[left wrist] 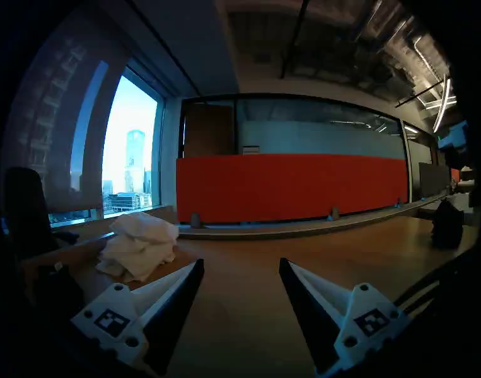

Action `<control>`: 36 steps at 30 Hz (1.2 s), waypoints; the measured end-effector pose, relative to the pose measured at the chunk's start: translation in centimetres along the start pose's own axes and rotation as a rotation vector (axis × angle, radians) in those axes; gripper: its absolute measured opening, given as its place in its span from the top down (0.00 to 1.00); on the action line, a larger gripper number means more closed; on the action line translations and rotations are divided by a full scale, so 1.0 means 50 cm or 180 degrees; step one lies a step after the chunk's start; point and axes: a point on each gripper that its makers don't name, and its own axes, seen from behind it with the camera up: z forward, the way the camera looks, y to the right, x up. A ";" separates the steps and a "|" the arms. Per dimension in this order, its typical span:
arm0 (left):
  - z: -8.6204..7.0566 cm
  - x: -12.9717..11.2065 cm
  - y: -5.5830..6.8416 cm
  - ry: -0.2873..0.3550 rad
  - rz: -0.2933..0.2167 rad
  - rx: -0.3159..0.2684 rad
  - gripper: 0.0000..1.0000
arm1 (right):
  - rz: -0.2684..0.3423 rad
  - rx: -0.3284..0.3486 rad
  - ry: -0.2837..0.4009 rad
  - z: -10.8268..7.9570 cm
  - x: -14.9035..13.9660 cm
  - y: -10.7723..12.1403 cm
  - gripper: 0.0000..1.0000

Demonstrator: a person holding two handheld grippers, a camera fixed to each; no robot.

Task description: Fold towel

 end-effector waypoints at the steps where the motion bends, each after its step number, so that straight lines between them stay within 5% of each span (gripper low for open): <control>1: 0.000 -0.003 0.000 -0.0003 0.0005 0.0006 0.12 | 0.0000 0.0004 -0.0001 0.001 -0.001 0.000 0.06; 36: 0.003 -0.030 -0.006 -0.0099 -0.0062 0.0011 0.12 | -0.0003 0.0047 0.0040 0.004 -0.010 0.008 0.06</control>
